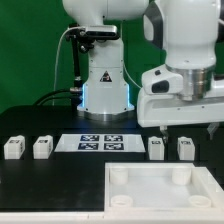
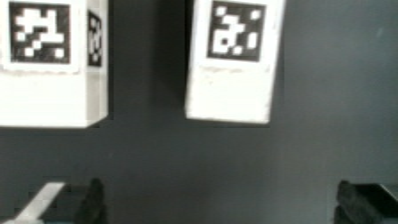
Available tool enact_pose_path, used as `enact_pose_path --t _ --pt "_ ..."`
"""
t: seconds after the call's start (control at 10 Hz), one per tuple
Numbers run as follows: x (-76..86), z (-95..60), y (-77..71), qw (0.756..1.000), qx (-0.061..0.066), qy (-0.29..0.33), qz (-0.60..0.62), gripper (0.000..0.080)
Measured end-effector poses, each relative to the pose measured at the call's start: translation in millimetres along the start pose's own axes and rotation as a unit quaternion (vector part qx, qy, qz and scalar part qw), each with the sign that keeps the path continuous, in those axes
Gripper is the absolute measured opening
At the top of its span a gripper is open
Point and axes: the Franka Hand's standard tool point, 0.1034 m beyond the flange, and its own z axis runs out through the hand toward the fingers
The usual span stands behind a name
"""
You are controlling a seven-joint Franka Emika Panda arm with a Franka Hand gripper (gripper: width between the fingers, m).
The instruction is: Assemble one leg
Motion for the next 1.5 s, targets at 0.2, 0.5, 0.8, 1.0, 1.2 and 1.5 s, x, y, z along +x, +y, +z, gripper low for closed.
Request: enact_pose_path --t 0.2,0.5,0.8,1.0,1.2,1.5 --pt "-3.0 5.1 1.0 0.996 -0.005 -0.085 0.006 0.0649" --pt "-4.2 8.9 2.4 0.976 -0.01 -0.216 0.007 0.0649" --pt "-3.5 15.0 -4.5 0.972 -0.016 -0.235 0.024 0.0649" --pt "-12.2 25.9 -9.2 0.969 -0.024 -0.245 0.028 0.0649" --pt "-21.5 39.9 -10.0 0.969 -0.028 -0.245 0.026 0.0649" --pt "-26.6 45.8 -9.5 0.967 -0.031 -0.25 0.024 0.0602"
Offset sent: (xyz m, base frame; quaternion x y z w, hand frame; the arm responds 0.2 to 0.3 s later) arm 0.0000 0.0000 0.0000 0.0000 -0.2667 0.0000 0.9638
